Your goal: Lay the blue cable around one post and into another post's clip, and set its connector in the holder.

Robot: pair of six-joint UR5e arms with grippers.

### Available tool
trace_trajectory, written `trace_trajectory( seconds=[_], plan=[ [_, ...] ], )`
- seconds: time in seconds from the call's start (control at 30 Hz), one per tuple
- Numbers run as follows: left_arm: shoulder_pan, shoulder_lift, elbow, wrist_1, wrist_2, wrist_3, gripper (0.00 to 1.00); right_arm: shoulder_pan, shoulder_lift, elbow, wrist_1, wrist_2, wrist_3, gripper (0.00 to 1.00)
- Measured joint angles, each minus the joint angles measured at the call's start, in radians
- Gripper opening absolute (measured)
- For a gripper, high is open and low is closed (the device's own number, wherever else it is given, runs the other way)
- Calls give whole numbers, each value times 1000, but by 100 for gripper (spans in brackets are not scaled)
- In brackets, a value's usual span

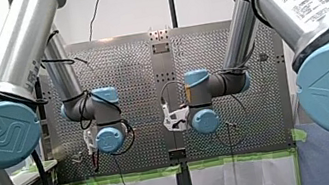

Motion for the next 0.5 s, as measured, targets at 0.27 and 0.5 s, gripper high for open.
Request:
trace_trajectory(
  seconds=[0.27, 0.5],
  plan=[
    [7, -14, -8, 14, 0, 2, 1, 0, 1, -1, 1, 1, -1, 0],
    [10, -68, -12, 30, 0, 3, 1, -1, 43, -4, 31, 14, -4, 0]
  ],
)
